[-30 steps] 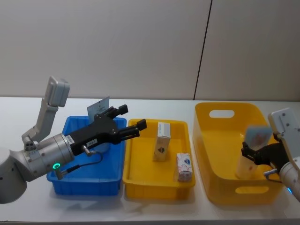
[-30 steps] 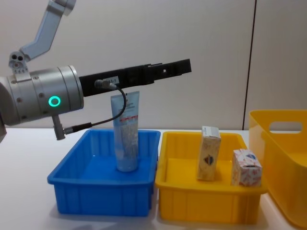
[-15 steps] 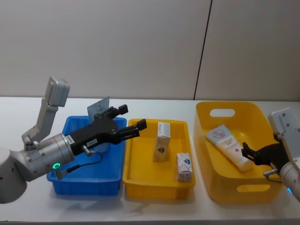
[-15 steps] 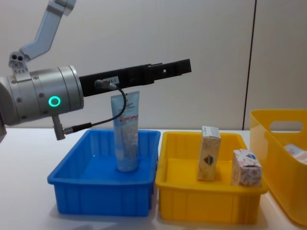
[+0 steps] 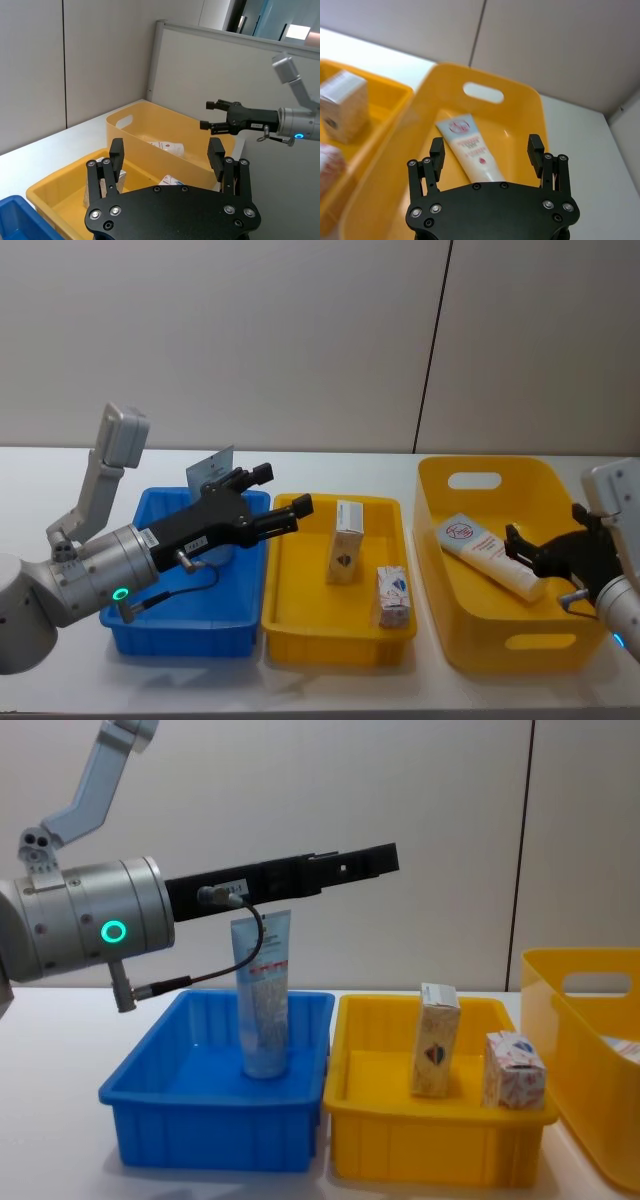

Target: Bimanual collaborative sorting of washing and personal care products

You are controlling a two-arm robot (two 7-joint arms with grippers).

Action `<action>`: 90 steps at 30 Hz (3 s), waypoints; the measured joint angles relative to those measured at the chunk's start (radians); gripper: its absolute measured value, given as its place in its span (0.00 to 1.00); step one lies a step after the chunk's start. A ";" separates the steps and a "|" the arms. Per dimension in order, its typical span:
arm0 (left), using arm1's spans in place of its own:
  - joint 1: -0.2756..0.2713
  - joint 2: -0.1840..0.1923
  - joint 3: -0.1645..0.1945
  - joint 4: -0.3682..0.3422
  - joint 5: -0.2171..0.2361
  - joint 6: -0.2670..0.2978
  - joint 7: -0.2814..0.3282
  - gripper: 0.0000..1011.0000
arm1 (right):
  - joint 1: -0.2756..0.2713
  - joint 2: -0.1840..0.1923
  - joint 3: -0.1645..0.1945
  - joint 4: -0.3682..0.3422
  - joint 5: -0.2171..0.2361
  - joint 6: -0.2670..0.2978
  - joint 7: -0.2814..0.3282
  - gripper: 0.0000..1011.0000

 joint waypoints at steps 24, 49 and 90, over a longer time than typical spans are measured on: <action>0.060 0.020 0.005 -0.071 0.071 -0.008 0.137 0.99 | -0.079 -0.025 -0.025 -0.075 0.105 -0.155 0.032 0.99; 0.203 0.068 0.018 -0.237 0.239 -0.030 0.457 0.99 | -0.185 -0.046 -0.124 -0.115 0.194 -0.319 -0.018 0.99; 0.361 0.121 0.032 -0.423 0.428 -0.055 0.816 0.99 | -0.200 -0.025 -0.135 -0.175 0.216 -0.075 0.002 0.99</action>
